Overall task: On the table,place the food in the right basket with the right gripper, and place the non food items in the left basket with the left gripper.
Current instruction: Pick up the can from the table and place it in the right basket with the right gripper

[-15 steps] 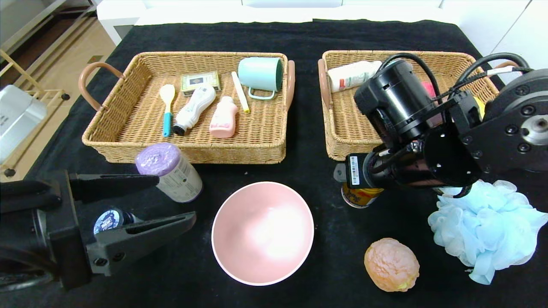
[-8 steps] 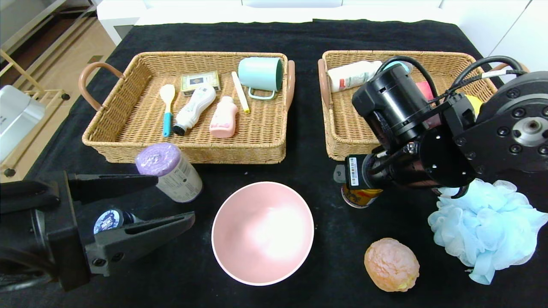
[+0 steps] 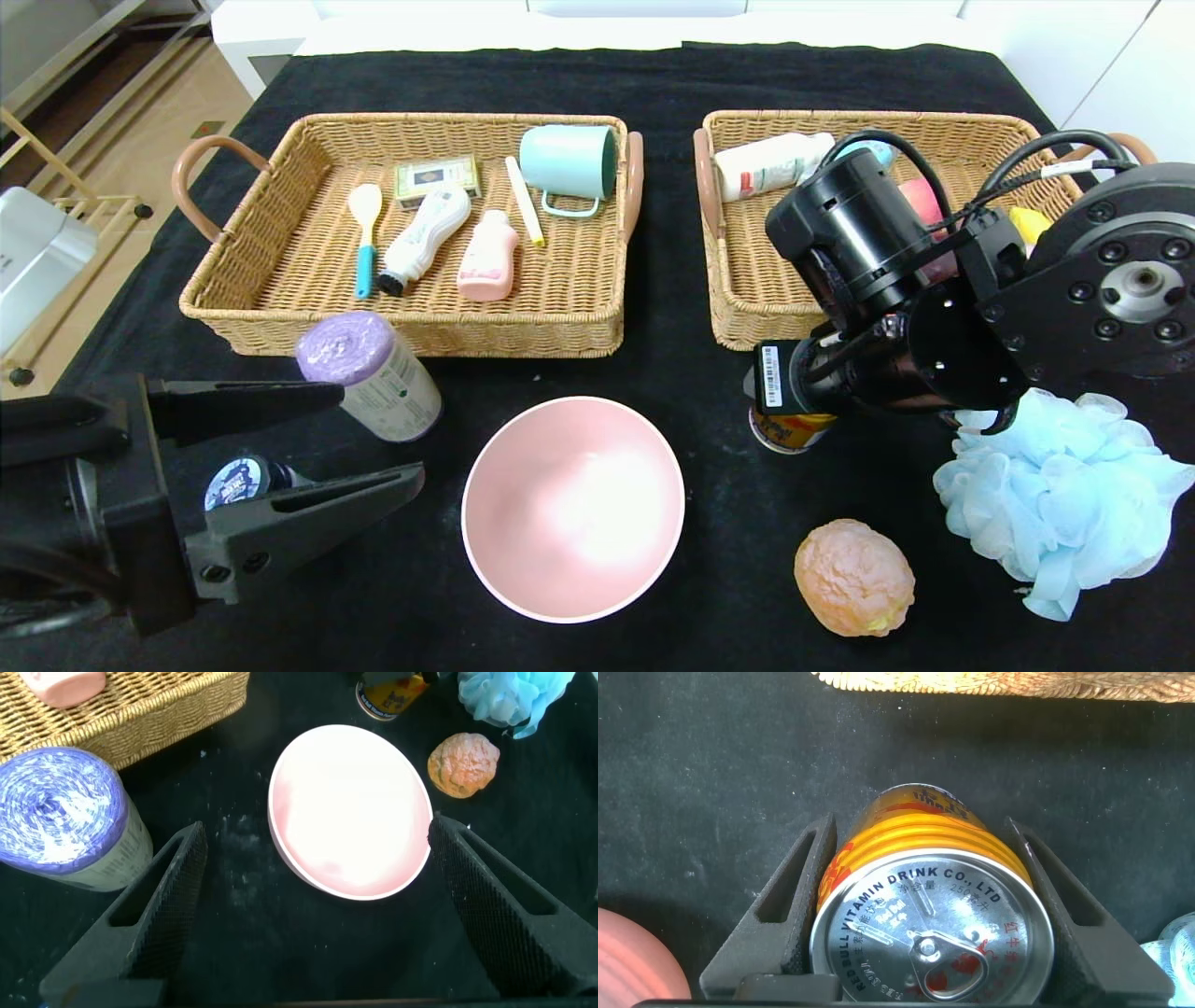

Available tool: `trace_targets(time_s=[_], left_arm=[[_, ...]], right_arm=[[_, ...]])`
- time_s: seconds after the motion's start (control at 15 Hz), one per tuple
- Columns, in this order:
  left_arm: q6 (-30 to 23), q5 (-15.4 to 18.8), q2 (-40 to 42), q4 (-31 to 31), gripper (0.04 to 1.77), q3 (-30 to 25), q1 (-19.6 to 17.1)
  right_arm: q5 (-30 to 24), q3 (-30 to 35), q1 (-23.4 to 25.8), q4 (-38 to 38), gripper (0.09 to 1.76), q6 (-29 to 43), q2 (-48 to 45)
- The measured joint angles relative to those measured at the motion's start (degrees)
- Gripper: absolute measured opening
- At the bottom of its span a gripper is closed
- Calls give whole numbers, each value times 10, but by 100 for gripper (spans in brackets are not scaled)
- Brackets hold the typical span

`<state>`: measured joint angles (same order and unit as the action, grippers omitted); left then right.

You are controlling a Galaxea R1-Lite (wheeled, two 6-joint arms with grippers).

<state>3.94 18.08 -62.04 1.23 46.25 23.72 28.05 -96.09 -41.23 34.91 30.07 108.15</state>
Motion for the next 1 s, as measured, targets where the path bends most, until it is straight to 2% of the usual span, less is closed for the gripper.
trace_targets(time_s=[0.6, 0.87, 1.0], left_arm=[[3, 0, 0, 0, 172, 0, 0], [5, 0, 1, 0, 172, 0, 0], [5, -1, 1, 0, 172, 1, -1]], right_arm=[[1, 2, -1, 1, 123, -1, 0], [6, 0, -17, 6, 123, -8, -13], [6, -14, -28, 45, 123, -16, -31]])
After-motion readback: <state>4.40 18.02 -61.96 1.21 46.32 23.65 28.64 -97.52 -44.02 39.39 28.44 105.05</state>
